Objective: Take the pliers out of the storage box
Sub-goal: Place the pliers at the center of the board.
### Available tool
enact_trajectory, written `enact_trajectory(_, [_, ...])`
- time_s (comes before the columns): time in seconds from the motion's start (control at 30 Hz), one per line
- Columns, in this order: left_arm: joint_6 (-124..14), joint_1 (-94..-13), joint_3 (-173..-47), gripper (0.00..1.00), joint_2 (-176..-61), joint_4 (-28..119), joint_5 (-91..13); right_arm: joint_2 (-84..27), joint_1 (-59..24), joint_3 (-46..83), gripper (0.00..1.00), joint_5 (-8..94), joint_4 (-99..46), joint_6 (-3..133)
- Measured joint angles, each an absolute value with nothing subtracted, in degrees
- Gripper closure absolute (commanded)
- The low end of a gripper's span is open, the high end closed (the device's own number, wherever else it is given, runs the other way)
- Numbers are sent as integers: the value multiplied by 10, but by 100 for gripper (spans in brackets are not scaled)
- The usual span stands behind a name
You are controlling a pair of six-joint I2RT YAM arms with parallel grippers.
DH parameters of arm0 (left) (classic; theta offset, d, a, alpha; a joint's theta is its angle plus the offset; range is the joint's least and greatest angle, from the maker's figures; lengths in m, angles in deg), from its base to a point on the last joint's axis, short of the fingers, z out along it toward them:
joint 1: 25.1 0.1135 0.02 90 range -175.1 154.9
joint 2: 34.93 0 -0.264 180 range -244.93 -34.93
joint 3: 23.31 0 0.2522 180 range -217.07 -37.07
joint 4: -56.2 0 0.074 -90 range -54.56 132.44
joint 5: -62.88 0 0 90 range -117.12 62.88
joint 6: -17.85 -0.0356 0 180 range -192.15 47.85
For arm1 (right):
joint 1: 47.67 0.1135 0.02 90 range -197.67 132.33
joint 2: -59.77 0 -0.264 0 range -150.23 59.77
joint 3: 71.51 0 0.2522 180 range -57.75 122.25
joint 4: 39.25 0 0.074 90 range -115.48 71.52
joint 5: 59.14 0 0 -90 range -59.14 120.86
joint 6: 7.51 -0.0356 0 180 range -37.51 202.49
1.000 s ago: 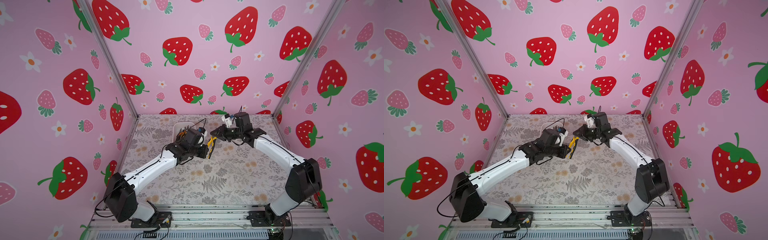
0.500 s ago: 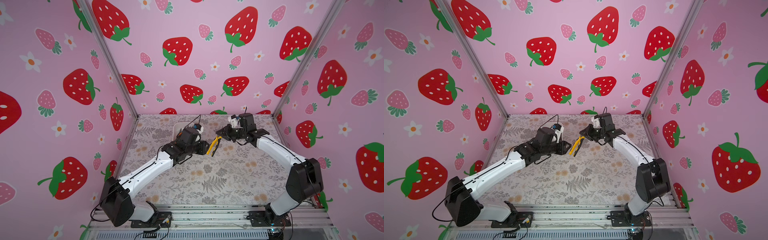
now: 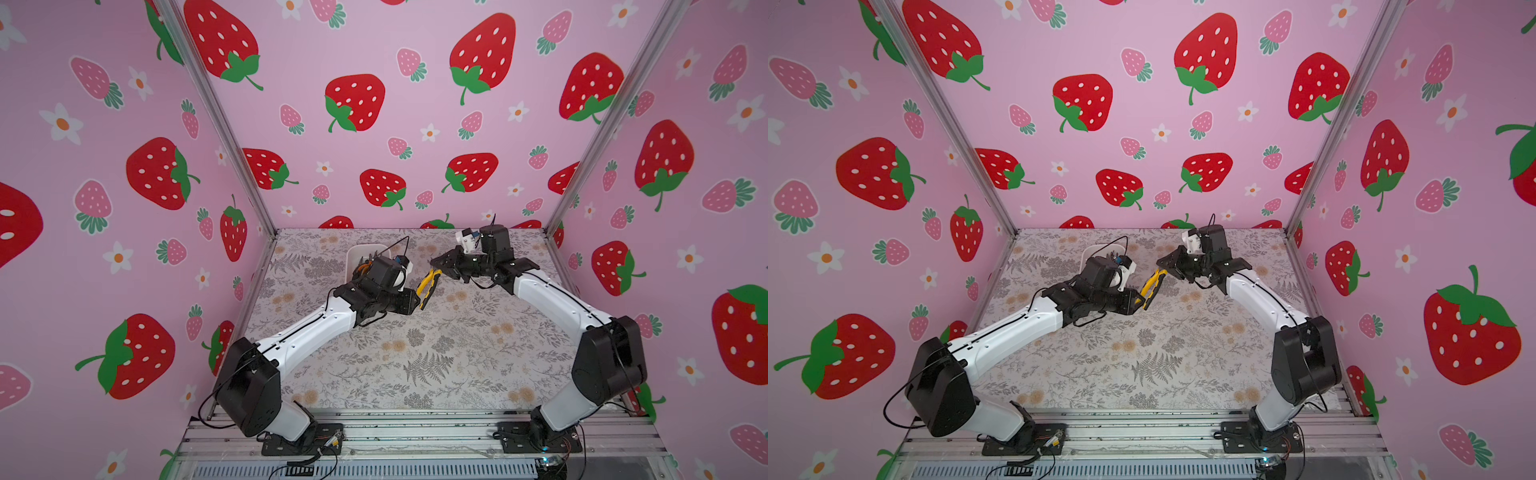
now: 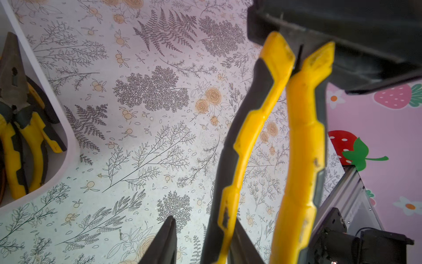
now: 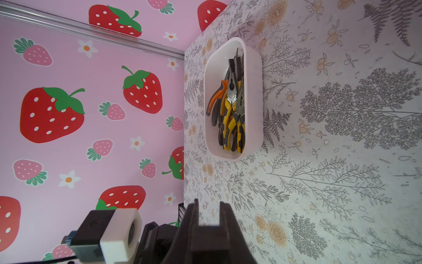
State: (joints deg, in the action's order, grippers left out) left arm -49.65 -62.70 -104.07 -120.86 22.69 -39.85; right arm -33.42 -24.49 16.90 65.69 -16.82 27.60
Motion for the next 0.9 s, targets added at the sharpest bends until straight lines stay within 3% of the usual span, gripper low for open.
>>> enact_trajectory(0.43, [-496,-627,-1065,62,-1216,216,-414,-346,-245,169,100,676,-166,275])
enact_trajectory(0.57, [-498,-627,-1070,70,-1220,215,-424,-349,-245,169,100,677,-158,279])
enact_trajectory(0.77, [-499,-626,-1077,72,-1238,213,-444,-349,-245,169,100,677,-152,284])
enact_trajectory(0.9, [-500,-624,-1087,84,-1256,207,-454,-349,-245,169,100,677,-147,288])
